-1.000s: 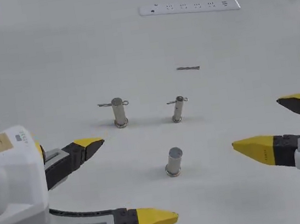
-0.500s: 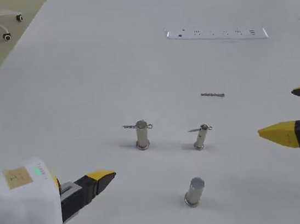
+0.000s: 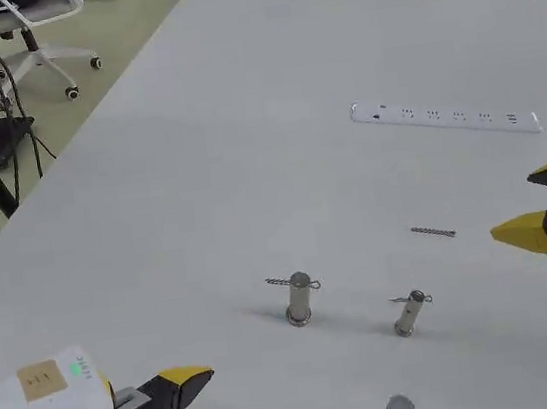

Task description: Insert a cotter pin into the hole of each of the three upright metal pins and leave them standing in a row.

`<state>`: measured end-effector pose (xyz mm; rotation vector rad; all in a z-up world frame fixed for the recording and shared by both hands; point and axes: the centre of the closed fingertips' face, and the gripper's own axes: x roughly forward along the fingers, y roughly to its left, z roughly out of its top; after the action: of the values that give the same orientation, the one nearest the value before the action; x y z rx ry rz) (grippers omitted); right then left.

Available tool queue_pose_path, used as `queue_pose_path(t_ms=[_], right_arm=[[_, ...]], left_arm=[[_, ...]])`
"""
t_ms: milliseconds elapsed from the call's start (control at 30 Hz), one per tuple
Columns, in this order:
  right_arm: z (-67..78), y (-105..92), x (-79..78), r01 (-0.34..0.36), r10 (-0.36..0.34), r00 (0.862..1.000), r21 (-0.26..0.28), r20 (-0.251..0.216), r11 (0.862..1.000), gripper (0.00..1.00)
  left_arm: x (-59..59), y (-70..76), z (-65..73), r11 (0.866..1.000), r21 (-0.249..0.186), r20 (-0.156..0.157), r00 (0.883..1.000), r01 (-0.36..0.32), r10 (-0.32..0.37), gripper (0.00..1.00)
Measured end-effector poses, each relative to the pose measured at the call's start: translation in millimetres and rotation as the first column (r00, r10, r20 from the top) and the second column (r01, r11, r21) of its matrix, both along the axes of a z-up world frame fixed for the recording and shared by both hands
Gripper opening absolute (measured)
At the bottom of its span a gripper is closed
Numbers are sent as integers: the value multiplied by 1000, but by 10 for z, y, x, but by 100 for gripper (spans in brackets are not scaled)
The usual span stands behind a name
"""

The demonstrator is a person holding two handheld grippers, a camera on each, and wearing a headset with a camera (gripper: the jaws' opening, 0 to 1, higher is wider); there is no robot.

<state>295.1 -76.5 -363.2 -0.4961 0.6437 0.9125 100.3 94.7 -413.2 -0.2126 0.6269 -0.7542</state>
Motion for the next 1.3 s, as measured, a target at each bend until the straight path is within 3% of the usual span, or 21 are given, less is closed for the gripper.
queue_pose_path(t_ms=[100,167,233,267,367,433,467,567,667,900,1067,1300], right_arm=[[-46,17,82,-48,47,999,-87,-9,995,44],[-96,27,129,-88,86,996,-159,-18,983,44],[-130,79,184,-112,110,994,-184,-23,976,44],[-168,81,196,-132,125,991,-213,-46,968,44],[-237,79,264,-171,161,985,-277,-57,946,42],[-319,53,356,-199,189,980,-332,-63,922,40],[-386,45,449,-203,191,979,-336,-68,920,40],[-515,76,508,-236,210,971,-346,-110,908,40],[-658,39,615,-266,226,963,-384,-146,884,39],[-919,-13,682,-305,232,949,-431,-213,849,39],[-1043,6,727,-318,231,942,-431,-243,845,41],[-1204,49,699,-360,250,924,-441,-289,822,37]], left_arm=[[17,9,24,1000,-5,4,1000,-23,23,95],[31,3,49,999,-18,5,999,-40,40,95],[32,-11,61,998,-28,4,999,-51,51,94],[27,-21,61,998,-27,2,999,-51,51,94],[16,-33,52,998,-20,-3,998,-55,55,93],[11,-54,63,997,-30,-6,998,-64,64,93],[9,-68,75,997,-33,-4,998,-68,68,93],[12,-93,94,996,-42,-1,997,-73,74,93],[25,-106,97,995,-50,-4,997,-82,82,93],[41,-105,85,996,-36,-4,997,-83,83,93],[42,-117,47,997,-24,-15,997,-79,79,93],[70,-127,11,996,-22,-27,996,-81,81,91]])
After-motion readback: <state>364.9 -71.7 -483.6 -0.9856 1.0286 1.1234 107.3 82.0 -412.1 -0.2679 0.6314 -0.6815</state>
